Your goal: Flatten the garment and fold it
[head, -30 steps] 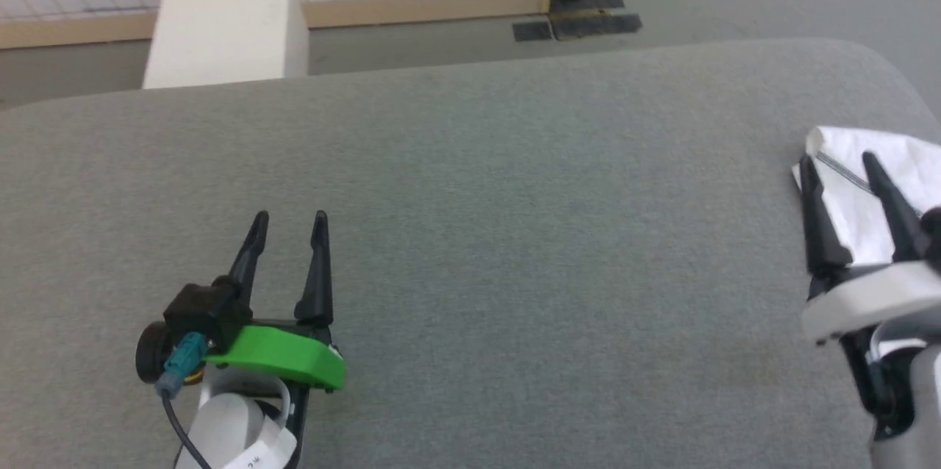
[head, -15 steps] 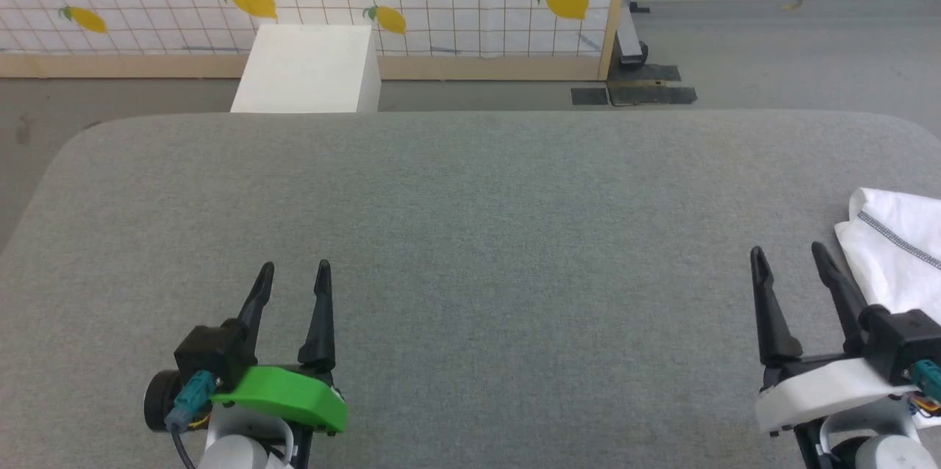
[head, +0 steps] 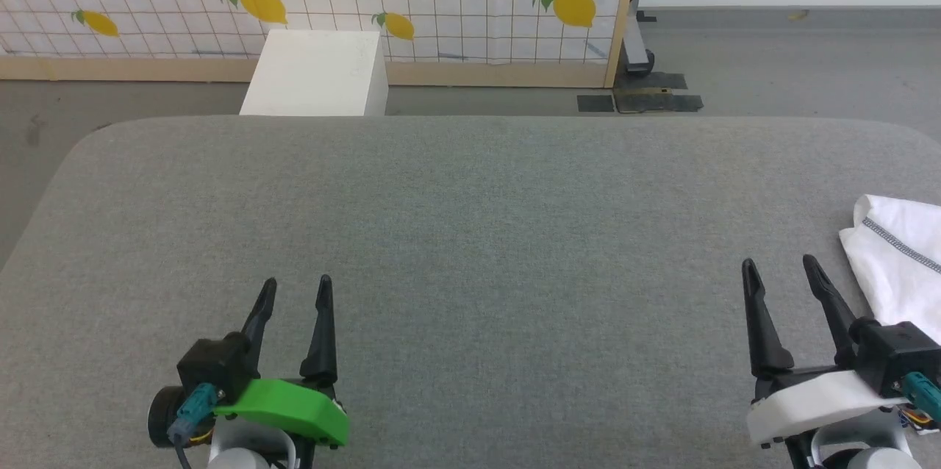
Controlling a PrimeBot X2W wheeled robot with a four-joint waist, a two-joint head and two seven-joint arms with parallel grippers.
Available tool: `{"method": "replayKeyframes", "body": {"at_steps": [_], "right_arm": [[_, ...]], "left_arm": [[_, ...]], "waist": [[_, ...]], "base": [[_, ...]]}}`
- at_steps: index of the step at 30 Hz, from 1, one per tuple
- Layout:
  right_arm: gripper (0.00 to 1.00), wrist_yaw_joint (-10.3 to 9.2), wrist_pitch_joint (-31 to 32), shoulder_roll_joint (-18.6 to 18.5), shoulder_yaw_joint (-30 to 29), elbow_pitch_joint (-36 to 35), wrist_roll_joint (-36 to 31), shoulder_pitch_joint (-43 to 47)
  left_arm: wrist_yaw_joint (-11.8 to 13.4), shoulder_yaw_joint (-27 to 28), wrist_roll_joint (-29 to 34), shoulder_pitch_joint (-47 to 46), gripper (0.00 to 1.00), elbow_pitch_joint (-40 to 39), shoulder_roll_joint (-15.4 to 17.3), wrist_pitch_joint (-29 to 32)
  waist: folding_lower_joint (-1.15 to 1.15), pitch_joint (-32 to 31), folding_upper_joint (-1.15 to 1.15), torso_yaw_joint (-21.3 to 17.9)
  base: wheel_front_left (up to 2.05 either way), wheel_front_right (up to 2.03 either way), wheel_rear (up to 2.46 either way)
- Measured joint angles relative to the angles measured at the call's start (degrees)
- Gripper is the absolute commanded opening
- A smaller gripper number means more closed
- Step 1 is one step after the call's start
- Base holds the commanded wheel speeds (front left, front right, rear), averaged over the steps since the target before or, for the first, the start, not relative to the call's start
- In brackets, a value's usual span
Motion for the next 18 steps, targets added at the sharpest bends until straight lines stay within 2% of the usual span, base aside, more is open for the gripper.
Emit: {"method": "replayKeyframes", "body": {"at_steps": [3, 4, 18], "right_arm": [[1.0, 0.0, 0.0, 0.1, 0.2, 0.0, 0.0, 0.0], [0.0, 0.0, 0.0, 0.1, 0.2, 0.0, 0.0, 0.0], [0.0, 0.0, 0.2, 0.1, 0.2, 0.1, 0.0, 0.0]], "left_arm": [[0.0, -0.1, -0.2, 0.0, 1.0, 0.1, 0.0, 0.0], [0.0, -0.2, -0.4, 0.0, 0.0, 0.1, 0.0, 0.0], [0.0, -0.3, -0.2, 0.0, 0.0, -0.1, 0.0, 0.4]], "waist": [[0.0, 0.0, 0.0, 0.0], [0.0, 0.1, 0.0, 0.0], [0.0, 0.1, 0.0, 0.0]], "base": [[0.0, 0.0, 0.0], [0.0, 0.0, 0.0], [0.0, 0.0, 0.0]]}}
